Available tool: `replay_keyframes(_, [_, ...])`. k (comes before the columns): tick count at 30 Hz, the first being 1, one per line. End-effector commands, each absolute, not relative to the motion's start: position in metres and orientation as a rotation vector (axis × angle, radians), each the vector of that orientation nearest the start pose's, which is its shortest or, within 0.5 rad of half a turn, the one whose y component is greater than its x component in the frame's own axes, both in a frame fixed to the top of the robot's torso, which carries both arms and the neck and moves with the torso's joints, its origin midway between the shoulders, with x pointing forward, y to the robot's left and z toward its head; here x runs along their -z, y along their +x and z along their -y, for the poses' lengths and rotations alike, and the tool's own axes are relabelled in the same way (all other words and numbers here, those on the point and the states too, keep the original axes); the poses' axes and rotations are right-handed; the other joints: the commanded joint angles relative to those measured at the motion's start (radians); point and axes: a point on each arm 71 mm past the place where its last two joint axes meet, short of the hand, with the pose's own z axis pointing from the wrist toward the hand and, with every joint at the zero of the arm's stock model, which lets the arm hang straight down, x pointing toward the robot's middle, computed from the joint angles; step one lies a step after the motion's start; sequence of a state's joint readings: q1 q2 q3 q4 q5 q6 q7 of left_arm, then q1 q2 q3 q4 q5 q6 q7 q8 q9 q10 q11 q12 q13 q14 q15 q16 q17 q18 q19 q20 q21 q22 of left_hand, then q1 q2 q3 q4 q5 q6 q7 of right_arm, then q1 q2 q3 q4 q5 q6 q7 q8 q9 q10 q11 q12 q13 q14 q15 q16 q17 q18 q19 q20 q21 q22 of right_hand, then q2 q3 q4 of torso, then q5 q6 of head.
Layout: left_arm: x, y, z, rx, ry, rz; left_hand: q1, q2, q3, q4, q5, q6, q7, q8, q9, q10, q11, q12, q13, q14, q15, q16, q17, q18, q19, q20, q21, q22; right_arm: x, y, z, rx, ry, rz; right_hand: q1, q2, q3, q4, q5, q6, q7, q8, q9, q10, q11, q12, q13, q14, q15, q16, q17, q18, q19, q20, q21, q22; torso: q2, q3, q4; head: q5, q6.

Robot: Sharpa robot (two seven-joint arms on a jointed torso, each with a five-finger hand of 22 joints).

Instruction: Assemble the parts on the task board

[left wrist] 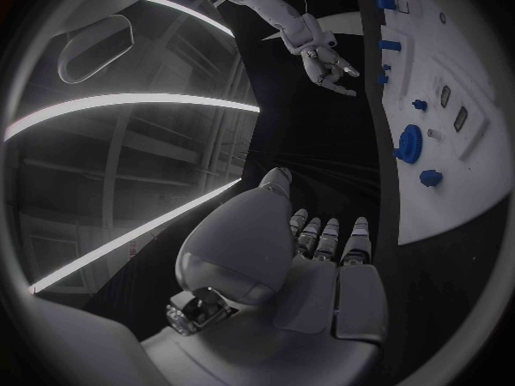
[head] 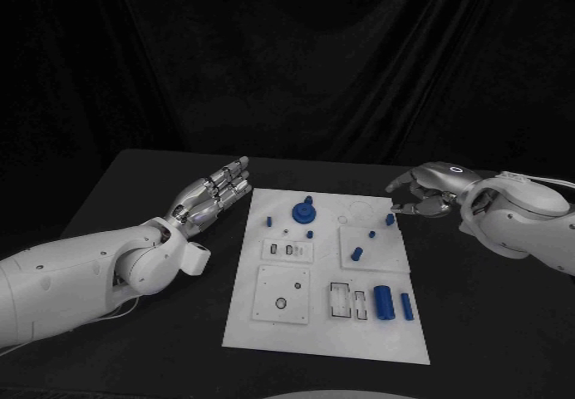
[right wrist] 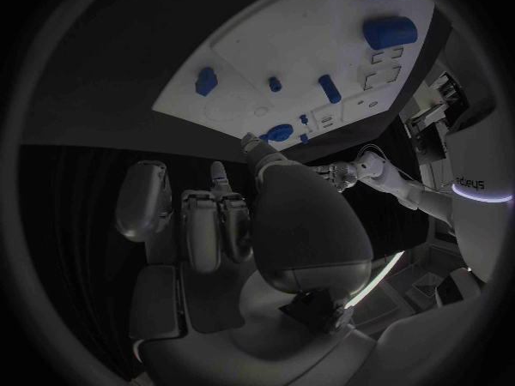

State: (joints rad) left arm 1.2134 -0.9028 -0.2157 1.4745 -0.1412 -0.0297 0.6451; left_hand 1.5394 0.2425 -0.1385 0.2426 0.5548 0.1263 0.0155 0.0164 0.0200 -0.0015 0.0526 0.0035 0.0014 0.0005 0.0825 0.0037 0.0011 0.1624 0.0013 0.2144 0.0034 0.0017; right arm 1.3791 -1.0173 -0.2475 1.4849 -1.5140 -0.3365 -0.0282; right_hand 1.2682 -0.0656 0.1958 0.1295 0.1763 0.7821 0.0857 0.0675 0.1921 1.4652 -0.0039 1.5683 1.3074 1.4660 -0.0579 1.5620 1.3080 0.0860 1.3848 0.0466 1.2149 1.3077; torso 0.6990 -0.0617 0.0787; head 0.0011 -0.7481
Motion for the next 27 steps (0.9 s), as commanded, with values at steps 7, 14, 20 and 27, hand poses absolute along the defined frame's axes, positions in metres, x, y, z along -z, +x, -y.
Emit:
replay_keyframes(7, [0.216,0.464,-0.24,1.757,-0.824,-1.484,0.004,-0.002,0.009,-0.003,0.004,-0.013,-0.027,0.003,-0.001,0.002,0.015,-0.004,-0.001,0.0,0.008,-0.004,-0.001,0.018,-0.001,0.008,-0.003,-0.002,0.19,0.48,0.322,-0.383,-0.228,-1.662,-0.002,-0.023,-0.022,0.013,-0.018,-0.001,-0.004,0.001,-0.004,0.106,-0.007,0.003,0.263,0.099,-0.013,-0.011,0.241,-0.002,0.011,-0.004,0.001,0.045,-0.002,0.0015,-0.0091,0.0,-0.005])
replay_keyframes(14, [0.215,0.463,-0.241,1.757,-0.823,-1.481,0.003,-0.002,0.011,-0.004,0.005,-0.013,-0.031,0.003,-0.001,0.002,0.008,-0.004,-0.001,0.0,0.01,-0.004,-0.001,0.017,-0.001,0.008,-0.003,-0.002,0.199,0.482,0.328,-0.365,-0.225,-1.684,0.004,-0.027,-0.027,0.018,-0.024,0.004,-0.003,0.003,-0.005,0.106,-0.007,0.003,0.263,0.095,-0.013,-0.024,0.228,0.0,0.009,-0.005,-0.008,0.042,-0.002,0.0023,-0.0076,0.001,-0.013])
replay_keyframes(20, [0.215,0.463,-0.242,1.753,-0.824,-1.479,0.0,-0.004,0.014,-0.007,0.005,-0.03,-0.064,0.0,-0.003,0.002,0.011,-0.004,-0.001,0.0,0.012,-0.004,-0.001,0.017,-0.001,0.008,-0.003,-0.002,0.205,0.484,0.326,-0.356,-0.228,-1.694,0.014,-0.027,-0.027,0.019,-0.023,0.014,-0.002,0.008,-0.005,0.106,-0.006,0.003,0.263,0.092,-0.013,-0.033,0.218,0.001,0.007,-0.005,-0.014,0.04,-0.003,-0.0004,-0.0137,0.005,-0.015])
replay_keyframes(27, [0.215,0.463,-0.242,1.755,-0.823,-1.479,-0.003,-0.004,0.018,-0.009,0.005,-0.054,-0.095,-0.004,-0.007,0.002,0.012,-0.004,-0.001,0.0,0.014,-0.004,-0.001,0.017,-0.001,0.008,-0.003,-0.002,0.21,0.488,0.323,-0.348,-0.233,-1.705,0.019,-0.023,-0.026,0.021,-0.021,0.02,0.0,0.01,-0.004,0.106,-0.005,0.003,0.263,0.09,-0.012,-0.042,0.209,0.002,0.003,-0.005,-0.023,0.035,-0.004,-0.0005,-0.0083,-0.001,-0.017])
